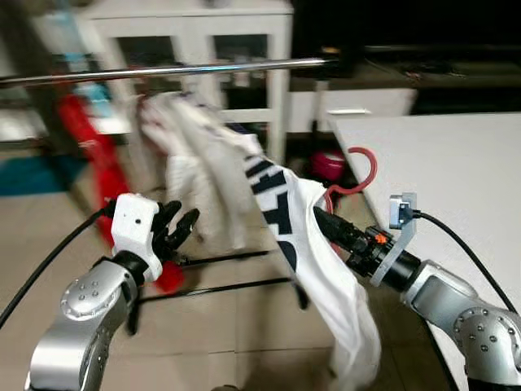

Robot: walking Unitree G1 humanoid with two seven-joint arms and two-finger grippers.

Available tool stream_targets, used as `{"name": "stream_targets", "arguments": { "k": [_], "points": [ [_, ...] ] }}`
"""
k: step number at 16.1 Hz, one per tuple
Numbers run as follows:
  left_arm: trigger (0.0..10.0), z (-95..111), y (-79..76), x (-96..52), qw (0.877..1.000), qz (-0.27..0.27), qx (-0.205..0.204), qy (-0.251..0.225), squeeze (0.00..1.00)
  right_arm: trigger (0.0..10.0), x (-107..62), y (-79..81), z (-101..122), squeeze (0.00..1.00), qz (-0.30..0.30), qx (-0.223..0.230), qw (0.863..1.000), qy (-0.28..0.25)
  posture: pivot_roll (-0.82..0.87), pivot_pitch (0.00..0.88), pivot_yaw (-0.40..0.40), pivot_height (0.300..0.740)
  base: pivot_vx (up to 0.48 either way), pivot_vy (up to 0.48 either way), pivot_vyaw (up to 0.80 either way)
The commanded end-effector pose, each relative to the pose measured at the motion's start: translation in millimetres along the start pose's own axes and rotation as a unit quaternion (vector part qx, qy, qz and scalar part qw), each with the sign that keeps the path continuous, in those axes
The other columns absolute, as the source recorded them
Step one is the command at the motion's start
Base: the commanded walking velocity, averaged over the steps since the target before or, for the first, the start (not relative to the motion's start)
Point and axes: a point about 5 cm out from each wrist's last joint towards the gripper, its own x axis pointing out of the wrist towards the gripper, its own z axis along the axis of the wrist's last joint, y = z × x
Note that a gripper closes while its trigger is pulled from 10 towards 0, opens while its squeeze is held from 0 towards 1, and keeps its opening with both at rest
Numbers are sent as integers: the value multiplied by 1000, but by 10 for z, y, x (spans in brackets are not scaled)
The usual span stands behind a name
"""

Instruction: Hang hanger

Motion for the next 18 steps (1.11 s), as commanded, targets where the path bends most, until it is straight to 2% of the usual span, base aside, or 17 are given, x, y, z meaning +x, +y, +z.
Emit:
{"name": "stream_targets", "arguments": {
  "k": [1, 3, 5, 7, 8, 11, 13, 14, 15, 16, 17, 18],
  "points": [
    [10000, 30, -14, -9, 1000, 0, 6, -4, 0, 10000, 53, 21, 69, 0, -1, -26, 1000, -8, 45, 0, 23, 740, 0, 0, 788],
    [10000, 26, -24, 4, 1000, -1, 9, -3, 0, 10000, 152, -81, 108, 0, -60, -60, 996, -19, 44, 0, 17, 740, 0, 0, 788],
    [10000, 7, -41, 37, 1000, -3, 17, 2, 0, 10000, 234, -203, 102, 0, -137, -99, 985, -23, 45, 0, 8, 740, 0, 0, 391],
    [10000, -17, -72, 109, 1000, -20, 15, 3, 0, 10000, 372, -199, 110, 0, -169, -136, 975, -39, 45, 0, 6, 740, 0, 0, 0],
    [10000, 2, -130, 128, 998, -60, -10, -2, 1000, 10000, 433, -164, 117, 0, -166, -148, 974, -39, 43, 0, 5, 740, 0, 0, 0],
    [10000, 49, -218, 208, 993, -114, -19, -4, 1000, 10000, 485, -110, 113, 0, -147, -199, 969, -11, 32, 0, 0, 740, 0, 0, 0],
    [10000, 103, -389, 369, 984, -174, -44, -8, 1000, 10000, 517, -94, 131, 0, -135, -220, 966, -2, 27, 0, -4, 740, 0, 0, 0],
    [10000, 113, -429, 425, 982, -184, -48, -7, 1000, 10000, 536, -78, 136, 0, -128, -225, 966, 0, 21, 0, -3, 740, 0, 0, 0],
    [10000, 114, -472, 525, 979, -194, -57, -3, 882, 10000, 571, -26, 149, 0, -110, -228, 967, 0, 18, 0, -1, 740, 0, 0, 0],
    [10000, 108, -492, 611, 977, -199, -73, 5, 149, 10000, 598, 30, 173, 0, -95, -234, 968, 0, 11, 0, 1, 740, 0, 0, 0],
    [10000, 112, -538, 661, 970, -221, -99, 9, 0, 10000, 612, 71, 196, 0, -85, -238, 967, -2, 8, 0, 0, 740, 0, 0, 0],
    [10000, 113, -616, 705, 959, -259, -117, 14, 0, 10000, 629, 107, 215, 0, -77, -243, 967, -3, 2, 0, 5, 740, 0, 0, 0]
  ]
}}
